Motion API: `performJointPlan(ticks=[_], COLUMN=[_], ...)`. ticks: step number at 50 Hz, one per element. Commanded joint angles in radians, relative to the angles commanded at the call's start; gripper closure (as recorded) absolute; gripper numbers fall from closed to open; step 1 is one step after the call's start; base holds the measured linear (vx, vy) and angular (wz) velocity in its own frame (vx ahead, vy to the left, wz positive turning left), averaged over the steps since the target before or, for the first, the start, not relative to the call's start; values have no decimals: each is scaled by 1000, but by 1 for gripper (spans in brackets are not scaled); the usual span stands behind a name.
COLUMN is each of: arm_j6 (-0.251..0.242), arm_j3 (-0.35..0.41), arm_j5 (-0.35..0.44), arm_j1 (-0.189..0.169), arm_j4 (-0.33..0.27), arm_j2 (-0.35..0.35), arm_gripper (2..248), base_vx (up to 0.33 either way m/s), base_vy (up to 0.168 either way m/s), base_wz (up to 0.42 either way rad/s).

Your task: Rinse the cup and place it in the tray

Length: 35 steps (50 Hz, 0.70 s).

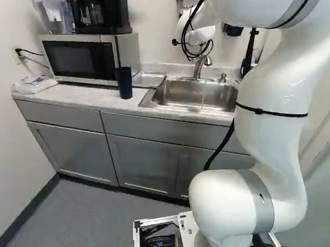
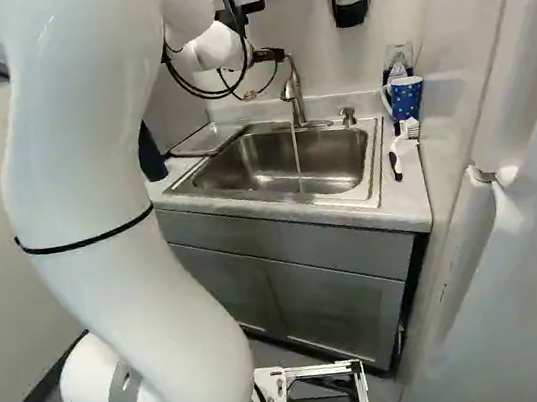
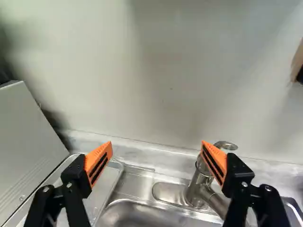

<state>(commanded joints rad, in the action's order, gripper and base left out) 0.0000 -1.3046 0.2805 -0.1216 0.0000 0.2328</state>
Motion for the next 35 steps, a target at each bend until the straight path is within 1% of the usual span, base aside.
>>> performJointPlan(ticks=[6,13,35], arm_j6=[0,0,0], arm_j3=[16,38,117], arm_j5=[-6,-31,-153], arm_j1=[14,31,77], arm_j4=[0,0,0], arm_j2=[-15,-34,-107], arm_gripper=[3,3,3], base_vx=[0,0,0], base_vy=[0,0,0], base_wz=[0,0,0])
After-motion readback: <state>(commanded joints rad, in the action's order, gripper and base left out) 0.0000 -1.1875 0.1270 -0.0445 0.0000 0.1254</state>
